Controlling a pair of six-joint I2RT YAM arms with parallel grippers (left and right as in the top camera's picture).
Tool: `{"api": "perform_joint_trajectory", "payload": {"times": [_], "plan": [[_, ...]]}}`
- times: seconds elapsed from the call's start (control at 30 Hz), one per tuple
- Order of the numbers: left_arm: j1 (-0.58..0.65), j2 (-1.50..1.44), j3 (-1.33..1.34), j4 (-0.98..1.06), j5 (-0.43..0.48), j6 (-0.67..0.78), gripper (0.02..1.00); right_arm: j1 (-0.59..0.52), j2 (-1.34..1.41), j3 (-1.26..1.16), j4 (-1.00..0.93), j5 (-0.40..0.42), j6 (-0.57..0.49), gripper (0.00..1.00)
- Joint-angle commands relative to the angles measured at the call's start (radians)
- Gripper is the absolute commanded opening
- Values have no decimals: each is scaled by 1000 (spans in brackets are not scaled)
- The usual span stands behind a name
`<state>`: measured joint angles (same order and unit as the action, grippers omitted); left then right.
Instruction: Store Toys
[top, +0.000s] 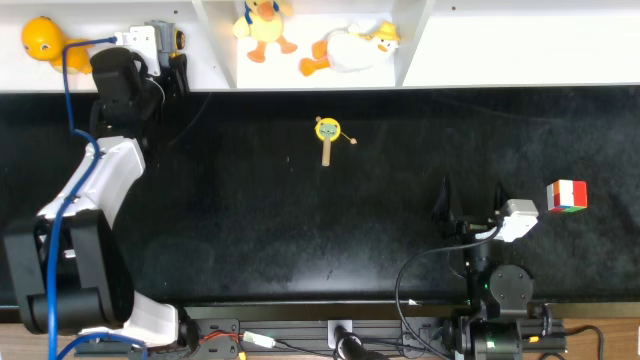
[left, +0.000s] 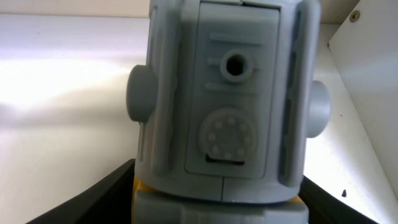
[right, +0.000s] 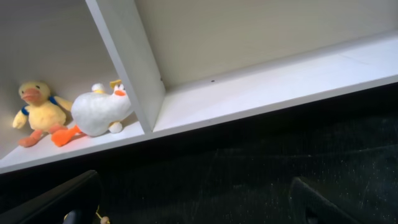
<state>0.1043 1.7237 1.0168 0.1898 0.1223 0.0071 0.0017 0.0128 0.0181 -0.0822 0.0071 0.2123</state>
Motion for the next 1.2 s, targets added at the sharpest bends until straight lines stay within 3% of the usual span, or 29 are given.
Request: {"api": "perform_joint_trajectory", "payload": {"times": [0.03,0.2,0.27,0.5,0.6,1.0,1.2], "plan": [[-8,7,32,7,-11,18,240,6,-8,-13,5,5,-3,996],[-8,7,32,7,-11,11,463,6,-8,-13,5,5,-3,993],[-8,7,32,7,-12,-2,599,6,-8,-13,5,5,-3,996],[-8,7,32,7,-11,-13,816,6,-8,-13,5,5,-3,996],[-8,7,32,7,-11,-13,1000,6,-8,-13,5,5,-3,993],[-8,-41,32,-4,-11,-7,1000,6,-8,-13,5,5,-3,996],[-8,-174,32,-107,-11,23,996,6,-8,-13,5,5,-3,993]]}}
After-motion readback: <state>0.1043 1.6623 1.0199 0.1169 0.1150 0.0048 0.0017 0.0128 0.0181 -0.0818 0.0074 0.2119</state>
